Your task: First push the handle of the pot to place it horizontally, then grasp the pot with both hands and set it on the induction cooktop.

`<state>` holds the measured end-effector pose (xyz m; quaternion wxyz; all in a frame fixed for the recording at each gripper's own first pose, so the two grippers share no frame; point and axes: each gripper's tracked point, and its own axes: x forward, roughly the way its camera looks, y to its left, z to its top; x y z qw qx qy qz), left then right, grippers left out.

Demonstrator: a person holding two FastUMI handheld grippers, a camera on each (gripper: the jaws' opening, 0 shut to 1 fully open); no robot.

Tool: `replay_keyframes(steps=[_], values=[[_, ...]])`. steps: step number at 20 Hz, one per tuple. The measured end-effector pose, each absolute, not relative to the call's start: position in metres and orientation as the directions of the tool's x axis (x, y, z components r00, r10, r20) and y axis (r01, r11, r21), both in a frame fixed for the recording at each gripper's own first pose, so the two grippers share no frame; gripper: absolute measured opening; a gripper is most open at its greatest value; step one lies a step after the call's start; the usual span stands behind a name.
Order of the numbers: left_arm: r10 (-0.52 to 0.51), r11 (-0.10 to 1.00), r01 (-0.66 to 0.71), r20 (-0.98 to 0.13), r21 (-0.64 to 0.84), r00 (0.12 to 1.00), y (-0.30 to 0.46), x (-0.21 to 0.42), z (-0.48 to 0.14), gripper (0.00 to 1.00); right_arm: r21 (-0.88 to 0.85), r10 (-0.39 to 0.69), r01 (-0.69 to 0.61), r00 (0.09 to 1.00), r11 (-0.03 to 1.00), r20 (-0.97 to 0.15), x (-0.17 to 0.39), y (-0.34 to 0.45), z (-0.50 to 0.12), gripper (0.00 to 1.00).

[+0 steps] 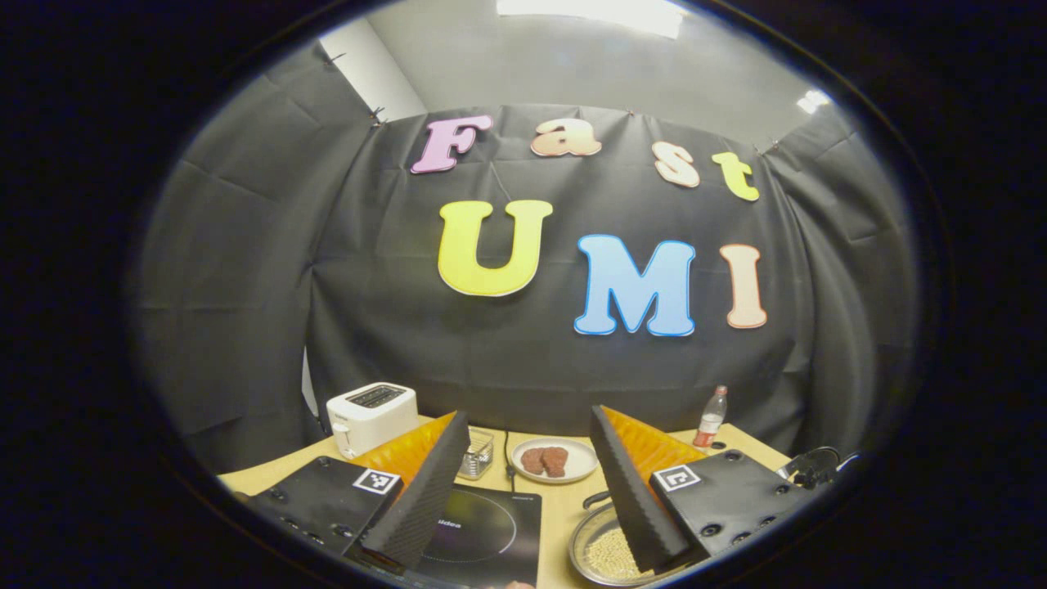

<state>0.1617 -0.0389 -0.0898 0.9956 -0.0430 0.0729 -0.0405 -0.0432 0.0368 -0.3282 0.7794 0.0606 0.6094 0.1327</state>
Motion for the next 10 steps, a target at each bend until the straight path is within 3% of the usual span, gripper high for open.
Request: replay_keyframes(steps=[10], values=[[-0.040, 0.997, 0.030, -0.160, -0.066, 0.986, -0.061, 0.170, -0.093, 0.99, 0.130, 0.170, -0.206, 0.189, 0.970, -0.967, -0.021, -0.030, -0.341, 0.01]])
